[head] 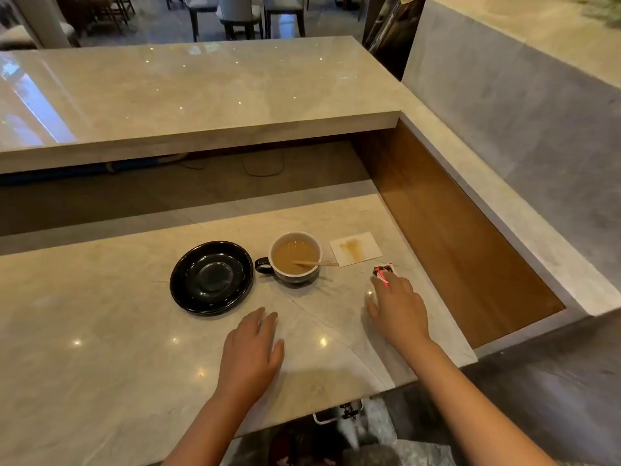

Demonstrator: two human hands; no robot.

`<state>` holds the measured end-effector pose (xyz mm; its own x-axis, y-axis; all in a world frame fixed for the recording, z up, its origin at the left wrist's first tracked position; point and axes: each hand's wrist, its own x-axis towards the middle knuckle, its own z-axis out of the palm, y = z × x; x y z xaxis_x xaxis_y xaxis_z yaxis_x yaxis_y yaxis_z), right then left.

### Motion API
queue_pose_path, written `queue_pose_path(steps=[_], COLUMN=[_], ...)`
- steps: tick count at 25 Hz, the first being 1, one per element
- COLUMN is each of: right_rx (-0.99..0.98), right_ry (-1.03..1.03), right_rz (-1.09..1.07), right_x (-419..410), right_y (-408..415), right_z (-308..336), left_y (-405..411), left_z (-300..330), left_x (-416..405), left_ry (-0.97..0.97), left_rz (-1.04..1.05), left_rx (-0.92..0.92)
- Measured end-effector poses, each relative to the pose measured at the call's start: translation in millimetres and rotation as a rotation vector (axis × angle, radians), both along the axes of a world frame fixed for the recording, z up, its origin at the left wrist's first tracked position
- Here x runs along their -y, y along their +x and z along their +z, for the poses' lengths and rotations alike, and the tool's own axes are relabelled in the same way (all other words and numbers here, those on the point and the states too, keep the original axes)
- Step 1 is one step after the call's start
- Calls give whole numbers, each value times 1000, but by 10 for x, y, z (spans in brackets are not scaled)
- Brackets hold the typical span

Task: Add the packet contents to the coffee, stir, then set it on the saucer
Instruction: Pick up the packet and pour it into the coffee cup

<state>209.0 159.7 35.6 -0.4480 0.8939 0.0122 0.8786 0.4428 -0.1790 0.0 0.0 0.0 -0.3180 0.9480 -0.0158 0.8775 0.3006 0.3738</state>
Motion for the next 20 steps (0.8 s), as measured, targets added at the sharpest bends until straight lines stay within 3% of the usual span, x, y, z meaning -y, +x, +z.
queue_pose_path(steps=[7, 11, 17, 20], right_rx=[57, -61, -84, -231], right_ry=[23, 34, -107, -231], right_rz=[-65, -125, -374, -449], right_x=[-193, -212, -318, -358], right_y=[69, 92, 62, 61], right_z=[-254, -193, -122, -106], left_y=[-20, -37, -55, -61], left_z=[-284, -303, -301, -295], left_x=[-9, -2, 12, 9], left_ry=[-8, -21, -1, 9], left_rz=[19, 11, 9, 7], left_rx=[-90, -103, -87, -70])
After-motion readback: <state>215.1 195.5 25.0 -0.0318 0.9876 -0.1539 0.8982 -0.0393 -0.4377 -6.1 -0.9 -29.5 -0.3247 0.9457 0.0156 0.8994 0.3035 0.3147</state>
